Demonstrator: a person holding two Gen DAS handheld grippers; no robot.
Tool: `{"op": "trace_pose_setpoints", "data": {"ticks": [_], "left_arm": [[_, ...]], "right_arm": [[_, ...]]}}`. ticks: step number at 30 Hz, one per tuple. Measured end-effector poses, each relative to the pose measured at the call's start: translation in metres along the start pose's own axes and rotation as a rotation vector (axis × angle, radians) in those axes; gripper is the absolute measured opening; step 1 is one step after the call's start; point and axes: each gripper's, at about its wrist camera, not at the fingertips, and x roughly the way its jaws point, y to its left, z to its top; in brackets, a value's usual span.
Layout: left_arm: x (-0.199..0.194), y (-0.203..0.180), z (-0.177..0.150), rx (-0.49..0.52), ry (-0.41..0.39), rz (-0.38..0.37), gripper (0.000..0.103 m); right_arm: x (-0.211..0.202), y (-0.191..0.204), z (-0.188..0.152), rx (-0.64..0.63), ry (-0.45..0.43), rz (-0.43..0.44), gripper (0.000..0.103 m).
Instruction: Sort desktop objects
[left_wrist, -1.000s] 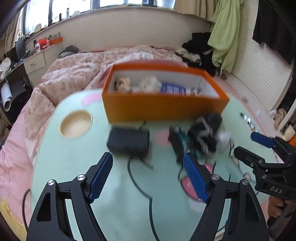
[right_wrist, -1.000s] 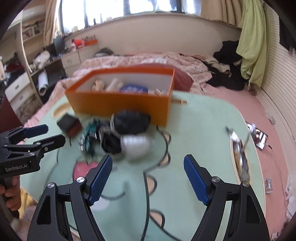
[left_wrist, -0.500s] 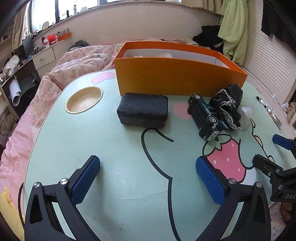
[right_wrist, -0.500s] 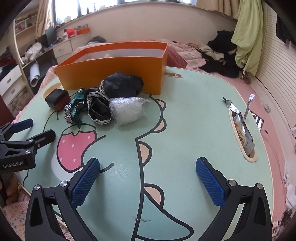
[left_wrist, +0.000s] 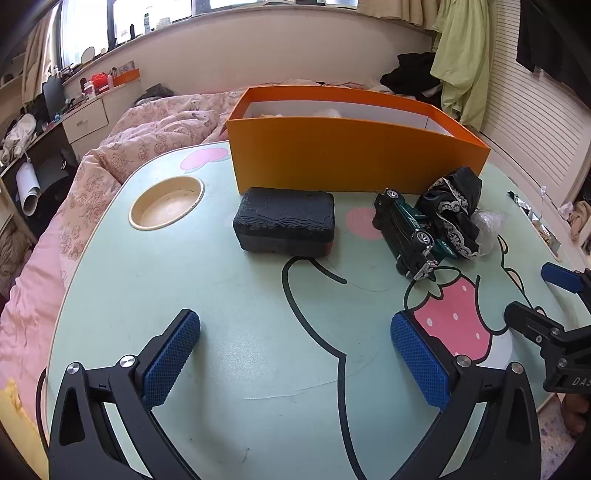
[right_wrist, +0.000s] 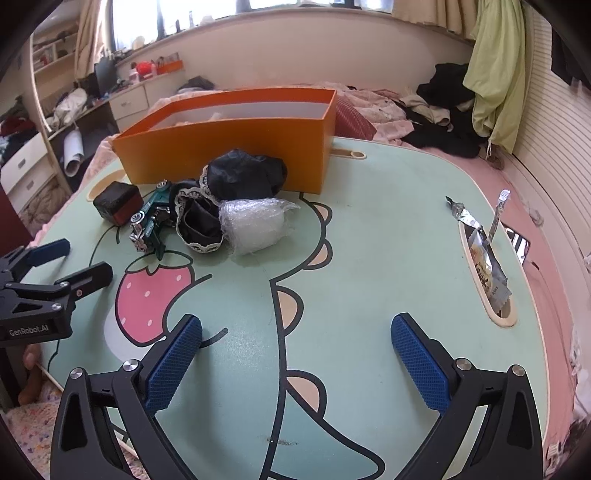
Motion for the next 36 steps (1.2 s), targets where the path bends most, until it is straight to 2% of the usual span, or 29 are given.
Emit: {"op": "trace_pose_setpoints", "data": {"ticks": [1,2,8,12,14,15,16,17,22,29,32,33,34,36], "left_arm": [[0.0,0.0,0.0,0.0,-0.001,0.0,0.103],[0.001,0.0,0.0,0.0,-0.002,-0.001,0.103],[0.001,0.002,0.001,-0.002,-0.005,-0.003,0.103],[0.001,0.002,0.0,-0.002,-0.005,-0.003,0.103],[0.001,0.002,0.0,-0.002,-0.005,-0.003,0.103],[0.001,0.002,0.0,-0.002,-0.005,-0.003,0.103],[0.001,0.002,0.0,-0.002,-0.005,-0.003,0.103],[0.001,0.002,0.001,-0.001,-0.005,-0.003,0.103],[0.002,0.003,0.001,-0.001,-0.005,-0.003,0.103],[0.001,0.003,0.001,-0.001,-0.006,-0.003,0.103],[0.001,0.003,0.0,-0.001,-0.006,-0.003,0.103],[0.001,0.003,0.0,0.0,-0.006,-0.002,0.103],[0.001,0.003,0.0,0.0,-0.006,-0.002,0.103],[0.001,0.002,0.001,0.0,-0.007,-0.002,0.103]], "right_arm": [[-0.002,-0.002,0.002,0.01,-0.005,0.008,0.089],[-0.002,-0.004,0.004,0.021,-0.009,0.017,0.087],[-0.004,-0.004,0.034,0.062,-0.052,0.065,0.083],[0.014,0.006,0.057,0.037,-0.023,0.003,0.075],[0.026,0.01,0.063,0.018,0.022,0.002,0.067],[0.031,0.012,0.064,0.006,0.045,0.016,0.054],[0.034,0.013,0.063,0.0,0.061,0.034,0.032],[0.035,0.013,0.061,-0.002,0.066,0.045,0.031],[0.005,0.006,0.039,0.001,-0.011,0.052,0.03],[-0.022,-0.005,-0.001,-0.03,-0.036,0.051,0.033],[-0.017,-0.011,-0.005,-0.002,-0.044,0.042,0.055],[-0.015,-0.013,-0.005,0.009,-0.045,0.042,0.066],[-0.013,-0.014,-0.004,0.012,-0.048,0.037,0.073],[-0.008,-0.009,-0.004,-0.016,-0.047,-0.01,0.079]]}}
